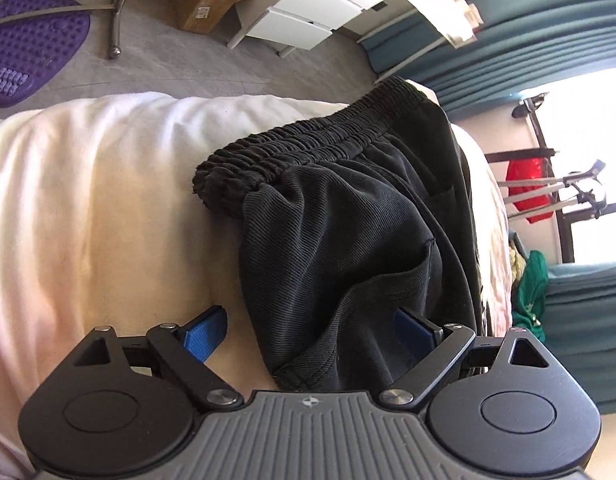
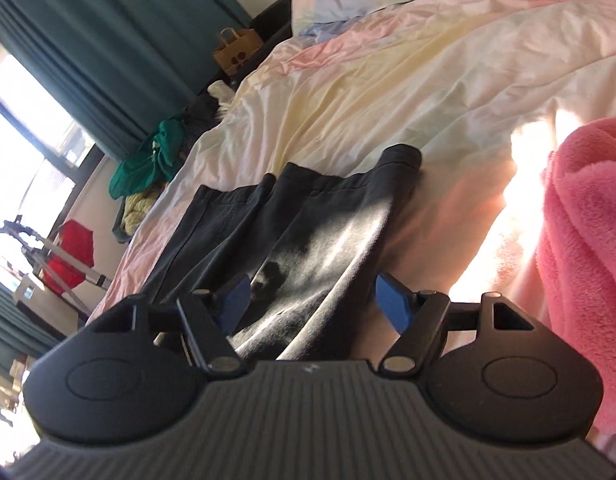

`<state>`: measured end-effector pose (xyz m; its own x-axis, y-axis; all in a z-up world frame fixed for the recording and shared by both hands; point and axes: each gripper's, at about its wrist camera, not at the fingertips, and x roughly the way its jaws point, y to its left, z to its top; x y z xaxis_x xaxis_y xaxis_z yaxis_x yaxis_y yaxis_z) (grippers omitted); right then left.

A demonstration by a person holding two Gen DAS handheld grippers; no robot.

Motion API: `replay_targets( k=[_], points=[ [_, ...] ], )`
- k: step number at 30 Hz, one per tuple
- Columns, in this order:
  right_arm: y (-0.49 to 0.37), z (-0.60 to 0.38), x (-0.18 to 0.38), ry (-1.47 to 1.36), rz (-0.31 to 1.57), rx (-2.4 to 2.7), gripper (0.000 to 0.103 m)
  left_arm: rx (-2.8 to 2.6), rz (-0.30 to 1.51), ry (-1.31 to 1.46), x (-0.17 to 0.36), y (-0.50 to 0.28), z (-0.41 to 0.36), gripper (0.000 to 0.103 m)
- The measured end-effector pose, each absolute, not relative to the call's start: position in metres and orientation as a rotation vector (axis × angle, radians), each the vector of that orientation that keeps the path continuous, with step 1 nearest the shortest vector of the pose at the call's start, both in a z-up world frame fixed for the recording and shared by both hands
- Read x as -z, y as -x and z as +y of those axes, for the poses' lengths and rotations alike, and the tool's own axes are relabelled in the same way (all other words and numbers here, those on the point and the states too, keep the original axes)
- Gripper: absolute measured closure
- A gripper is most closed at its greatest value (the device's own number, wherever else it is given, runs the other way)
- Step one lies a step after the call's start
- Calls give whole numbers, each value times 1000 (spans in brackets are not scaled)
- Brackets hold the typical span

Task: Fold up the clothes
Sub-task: 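Grasp the ribbed waistband with the left gripper while the right gripper grasps the leg hem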

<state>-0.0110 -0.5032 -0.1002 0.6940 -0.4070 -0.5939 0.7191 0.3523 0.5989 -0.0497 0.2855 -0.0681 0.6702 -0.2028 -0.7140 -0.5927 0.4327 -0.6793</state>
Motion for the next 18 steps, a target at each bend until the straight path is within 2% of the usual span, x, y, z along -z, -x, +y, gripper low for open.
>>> replay_targets(
  k=[3, 5, 7, 8, 9, 11, 12, 13, 14, 15, 16, 18],
  points=[
    [15, -518, 110, -985, 358, 781, 30, -259, 825, 1173, 76, 47, 290, 16],
    [13, -526, 118, -998, 371, 797, 31, -224, 830, 1193, 82, 42, 289, 26],
    [4, -532, 127, -1019, 393, 784, 31, -199, 828, 1203, 85, 38, 288, 32],
    [-1, -536, 132, -1031, 404, 774, 32, -192, 823, 1203, 86, 38, 286, 33],
    [-6, -538, 137, -1047, 412, 756, 37, -189, 815, 1197, 86, 36, 285, 34],
    [-17, -538, 143, -1080, 416, 712, 40, -191, 804, 1181, 87, 33, 282, 44],
    [-23, -537, 145, -1088, 421, 703, 49, -179, 795, 1183, 86, 32, 282, 49],
    [-29, -535, 146, -1082, 430, 702, 60, -165, 786, 1186, 86, 31, 281, 62],
    [-34, -532, 145, -1058, 437, 711, 80, -151, 776, 1189, 86, 30, 281, 75],
    [-38, -530, 143, -1027, 438, 724, 96, -138, 767, 1192, 85, 29, 280, 82],
    [-40, -527, 141, -1001, 425, 727, 96, -124, 758, 1195, 85, 28, 280, 93],
    [-40, -523, 133, -947, 396, 729, 98, -98, 724, 1184, 80, 29, 278, 94]
  ],
)
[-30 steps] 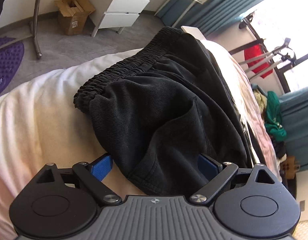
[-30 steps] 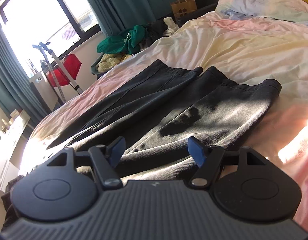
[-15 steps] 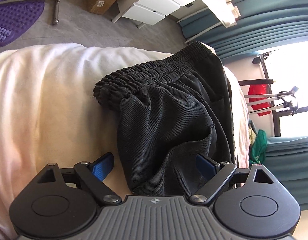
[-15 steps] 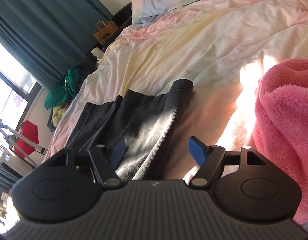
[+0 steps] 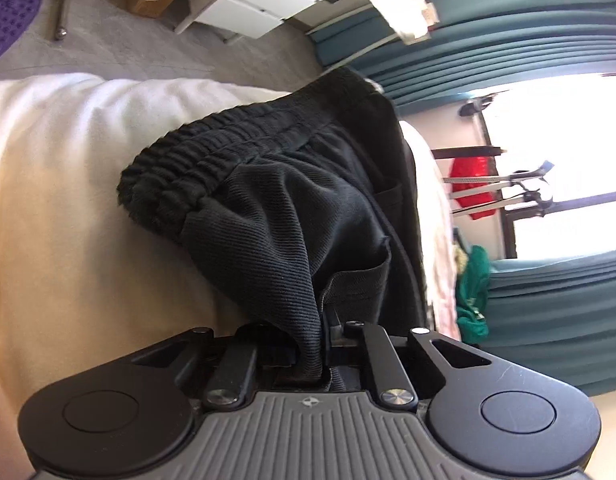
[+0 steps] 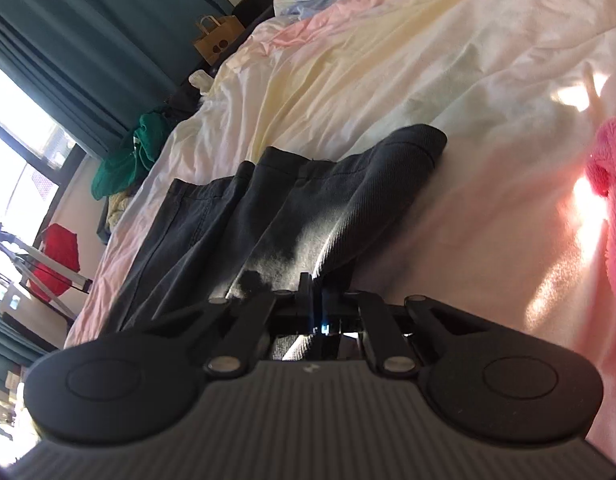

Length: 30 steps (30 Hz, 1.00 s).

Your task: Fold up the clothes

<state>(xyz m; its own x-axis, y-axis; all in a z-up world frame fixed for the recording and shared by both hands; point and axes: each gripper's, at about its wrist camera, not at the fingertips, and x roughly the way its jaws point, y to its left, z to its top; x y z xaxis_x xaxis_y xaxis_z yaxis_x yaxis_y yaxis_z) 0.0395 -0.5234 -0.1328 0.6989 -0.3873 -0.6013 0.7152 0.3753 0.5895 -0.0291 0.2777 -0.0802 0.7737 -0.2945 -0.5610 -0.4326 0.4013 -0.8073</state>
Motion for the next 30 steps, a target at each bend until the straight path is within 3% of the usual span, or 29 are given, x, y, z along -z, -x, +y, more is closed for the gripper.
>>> replay_targets(
  k=[13, 23, 30],
  points=[
    [-34, -493, 54, -684, 168, 712, 98, 65, 472, 1088, 4, 43, 284, 98],
    [-210, -506, -11, -615, 146, 700, 98, 70, 492, 956, -60, -154, 266, 98],
    [-368, -514, 42, -481, 263, 753, 98, -22, 582, 825, -30, -325, 230, 98]
  ],
)
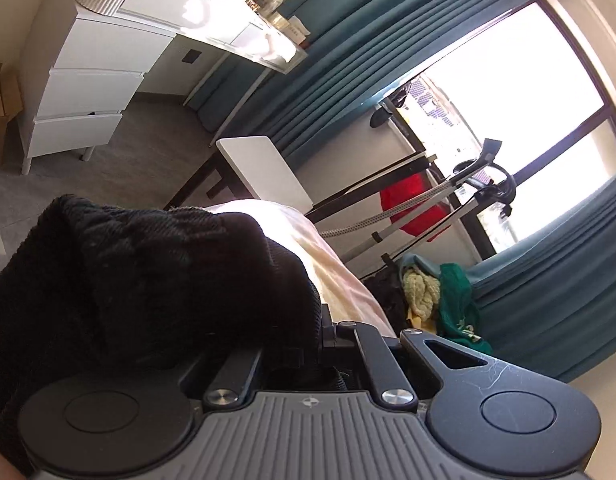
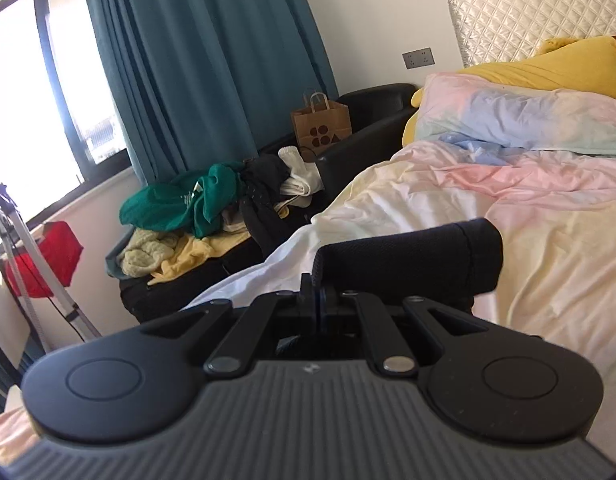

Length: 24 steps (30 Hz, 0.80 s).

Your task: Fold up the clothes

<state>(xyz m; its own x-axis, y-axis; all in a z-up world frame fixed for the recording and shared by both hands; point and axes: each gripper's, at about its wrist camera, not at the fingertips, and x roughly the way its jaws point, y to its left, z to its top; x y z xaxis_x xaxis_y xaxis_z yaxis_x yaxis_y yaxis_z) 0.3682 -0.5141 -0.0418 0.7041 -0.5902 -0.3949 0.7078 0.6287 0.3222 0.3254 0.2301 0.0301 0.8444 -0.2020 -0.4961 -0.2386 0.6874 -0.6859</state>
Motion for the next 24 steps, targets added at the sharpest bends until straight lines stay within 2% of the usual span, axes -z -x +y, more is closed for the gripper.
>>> replay_targets(
  k=[6, 10, 13, 15, 16, 17, 18, 20, 22, 24],
  points=[
    [-450, -520, 101, -380, 367, 706, 98, -107, 713, 714, 29, -418, 212, 97],
    [-462, -524, 118, -412, 408, 635, 97, -154, 780, 676, 54, -439, 205, 94],
    [-454, -528, 115, -449, 413, 569, 93, -140, 787, 643, 54, -441, 203, 90],
    [-441, -531, 108, -479, 412, 520, 90, -115, 780, 638, 44, -429, 203, 79],
    [-431, -533, 102, -493, 405, 510, 87, -104, 771, 639, 38, -421, 203, 68],
    [-418, -534, 96, -510, 392, 495, 78, -86, 752, 642, 31, -409, 203, 57],
    [-403, -536, 91, -532, 374, 476, 68, -56, 734, 653, 24, -396, 203, 52],
    [-374, -538, 84, -586, 345, 459, 52, -3, 711, 687, 13, -367, 203, 31],
    [-333, -543, 81, -703, 302, 471, 48, 31, 713, 813, 14, -329, 204, 19],
    [-291, -545, 85, -848, 257, 477, 45, 102, 667, 967, 23, -286, 200, 16]
  ],
)
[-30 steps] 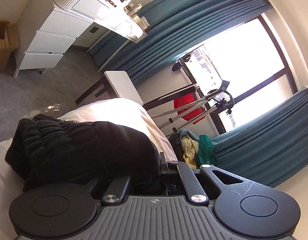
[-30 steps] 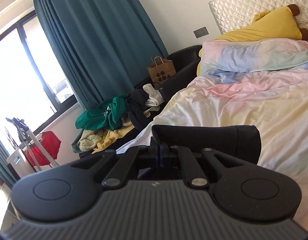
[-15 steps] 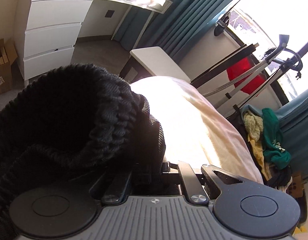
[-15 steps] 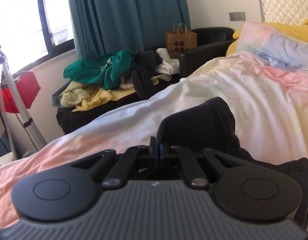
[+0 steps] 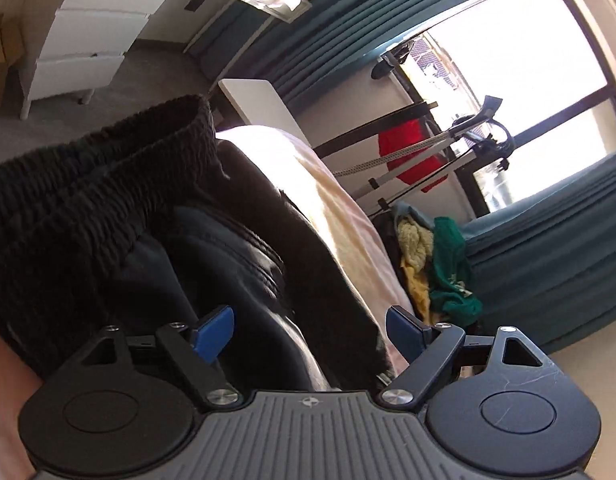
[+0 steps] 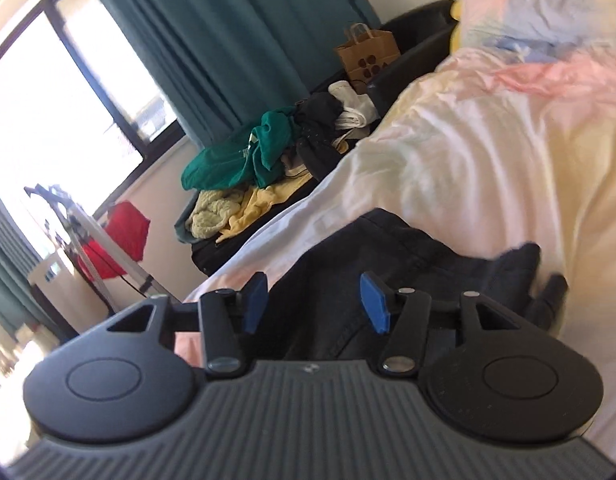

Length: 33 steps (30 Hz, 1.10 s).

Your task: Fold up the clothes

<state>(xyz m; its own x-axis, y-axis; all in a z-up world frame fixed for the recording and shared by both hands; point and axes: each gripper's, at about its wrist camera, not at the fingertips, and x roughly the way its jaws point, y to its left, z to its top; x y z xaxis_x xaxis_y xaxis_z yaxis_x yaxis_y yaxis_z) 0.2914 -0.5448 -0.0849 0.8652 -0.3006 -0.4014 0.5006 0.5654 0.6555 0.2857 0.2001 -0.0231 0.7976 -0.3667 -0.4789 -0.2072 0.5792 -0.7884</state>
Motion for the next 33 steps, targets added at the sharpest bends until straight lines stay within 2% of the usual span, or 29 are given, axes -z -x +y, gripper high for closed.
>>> replay_targets(
  k=[1, 5, 10, 11, 12, 13, 19, 23, 24, 26, 27, 28, 29, 30, 32, 33],
  points=[
    [-274, -544, 90, -909, 243, 469, 44, 107, 650, 1028, 31, -266, 197, 11],
    [-231, -526, 127, -1129, 294, 393, 44, -13, 646, 1167, 71, -214, 186, 11],
    [-228, -505, 159, -1301, 405, 263, 44, -55, 671, 1400, 129, -211, 199, 11],
    [-232, -501, 164, -1319, 426, 230, 38, -40, 650, 1417, 135, -216, 203, 11],
    [-238, -497, 169, -1330, 443, 206, 27, -23, 630, 1417, 139, -222, 206, 11],
    [-244, -494, 174, -1337, 455, 191, 24, -18, 612, 1410, 141, -228, 207, 11],
    [-278, -480, 187, -1309, 476, 131, 19, -6, 528, 1346, 151, -266, 211, 11],
    [-287, -496, 187, -1297, 369, 198, 21, -19, 498, 1280, 151, -291, 213, 25],
    [-288, -501, 188, -1302, 345, 221, 24, -29, 486, 1287, 151, -296, 215, 26],
    [-288, -515, 193, -1309, 299, 291, 33, -50, 463, 1302, 151, -306, 220, 43],
    [-288, -520, 195, -1301, 282, 331, 44, -57, 464, 1307, 152, -310, 221, 46],
    [-288, -526, 198, -1292, 264, 371, 51, -61, 469, 1309, 152, -315, 224, 53],
    [-287, -530, 200, -1283, 247, 404, 72, -63, 474, 1305, 152, -319, 226, 60],
    [-286, -534, 203, -1272, 231, 430, 85, -64, 478, 1301, 151, -323, 227, 64],
    [-283, -534, 204, -1211, 187, 467, 90, -73, 477, 1283, 149, -330, 227, 78],
    [-282, -531, 200, -1175, 179, 481, 90, -78, 469, 1270, 146, -324, 226, 81]
  ],
)
